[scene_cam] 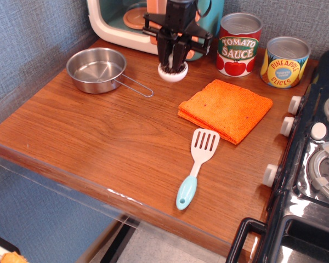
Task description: Move the mushroom to the left of the orange cloth.
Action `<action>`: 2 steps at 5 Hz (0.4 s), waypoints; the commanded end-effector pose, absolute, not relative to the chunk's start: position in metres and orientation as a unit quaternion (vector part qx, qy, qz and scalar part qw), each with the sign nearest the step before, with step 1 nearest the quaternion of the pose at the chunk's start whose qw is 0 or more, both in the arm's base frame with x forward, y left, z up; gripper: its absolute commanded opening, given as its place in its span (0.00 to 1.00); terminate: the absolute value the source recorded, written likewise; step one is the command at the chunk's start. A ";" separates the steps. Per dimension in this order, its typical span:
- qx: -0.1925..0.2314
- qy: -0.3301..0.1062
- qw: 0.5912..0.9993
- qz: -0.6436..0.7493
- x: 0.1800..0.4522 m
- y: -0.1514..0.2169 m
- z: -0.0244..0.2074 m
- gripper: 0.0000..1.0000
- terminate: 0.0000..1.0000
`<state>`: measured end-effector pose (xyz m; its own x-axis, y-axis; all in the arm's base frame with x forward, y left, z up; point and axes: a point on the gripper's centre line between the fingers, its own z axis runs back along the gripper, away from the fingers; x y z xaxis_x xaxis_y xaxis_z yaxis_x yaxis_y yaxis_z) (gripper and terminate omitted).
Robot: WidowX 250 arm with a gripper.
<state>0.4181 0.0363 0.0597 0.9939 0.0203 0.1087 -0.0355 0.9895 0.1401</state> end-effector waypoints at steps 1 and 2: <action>0.092 -0.055 0.994 0.029 0.413 0.050 0.066 0.00 0.00; 0.090 -0.045 0.994 0.032 0.412 0.050 0.062 1.00 0.00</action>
